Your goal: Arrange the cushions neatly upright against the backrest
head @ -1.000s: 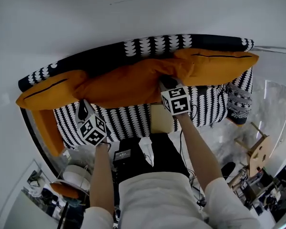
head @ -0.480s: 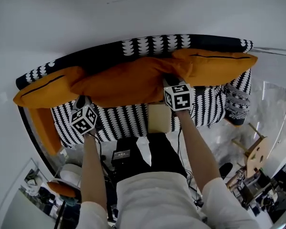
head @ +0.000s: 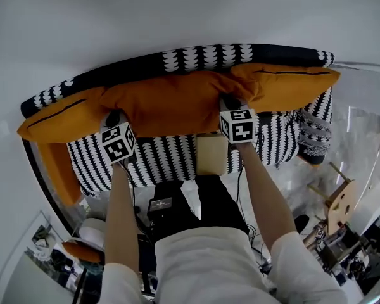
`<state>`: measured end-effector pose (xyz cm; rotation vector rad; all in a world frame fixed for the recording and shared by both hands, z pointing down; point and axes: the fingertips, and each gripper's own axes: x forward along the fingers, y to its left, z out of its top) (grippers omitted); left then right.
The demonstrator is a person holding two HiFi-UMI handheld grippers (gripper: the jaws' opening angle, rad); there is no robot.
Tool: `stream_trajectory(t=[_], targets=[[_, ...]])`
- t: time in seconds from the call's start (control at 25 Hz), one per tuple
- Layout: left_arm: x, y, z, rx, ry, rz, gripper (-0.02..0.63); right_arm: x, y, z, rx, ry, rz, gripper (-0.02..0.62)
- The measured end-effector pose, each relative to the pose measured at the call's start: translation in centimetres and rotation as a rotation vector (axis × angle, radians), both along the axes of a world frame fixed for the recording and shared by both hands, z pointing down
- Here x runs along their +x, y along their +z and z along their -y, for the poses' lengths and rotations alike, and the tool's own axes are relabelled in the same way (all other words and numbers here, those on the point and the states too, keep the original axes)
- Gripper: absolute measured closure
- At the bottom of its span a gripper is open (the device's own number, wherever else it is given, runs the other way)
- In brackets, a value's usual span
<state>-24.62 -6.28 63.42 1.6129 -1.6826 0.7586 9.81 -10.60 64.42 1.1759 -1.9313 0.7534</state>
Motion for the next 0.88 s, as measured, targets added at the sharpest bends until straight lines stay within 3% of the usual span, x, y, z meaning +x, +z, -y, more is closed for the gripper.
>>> stream_trajectory(t=[0.12,0.24,0.36,0.44,0.52,0.56,0.68,0.88], targets=[[-0.8,-0.1,-1.3,-0.001,-0.005,0.013,0.597,-0.1,-3.0,-0.5,0.086,0.060,0.081,0.578],[-1.0,0.2,-1.3,-0.010,0.021,0.023,0.597,4.4,-7.5,-1.9,0.226,0.239,0.142,0.570],[-1.0,0.4,-0.5,-0.003,0.021,0.010,0.597,8.6,-5.8,-2.3,0.143,0.346,0.271,0.387],[-0.9,0.5,-0.6,0.004,0.015,0.004,0.597,8.0,-3.9,-1.6,0.059,0.298,0.379,0.347],[-0.8,0.6,-0.6,0.015,0.012,-0.012,0.597,6.5,-2.6,-0.5,0.014,0.217,0.351,0.344],[-0.9,0.6,-0.6,0.021,0.011,-0.019,0.597,5.6,-2.1,-0.1,0.002,0.186,0.307,0.365],[-1.9,0.6,-1.2,0.026,0.005,-0.005,0.597,2.0,-1.4,0.4,-0.013,0.131,0.226,0.510],[-3.7,0.7,-3.0,0.019,-0.043,0.048,0.597,-4.9,-1.3,3.0,-0.010,0.013,0.187,0.551]])
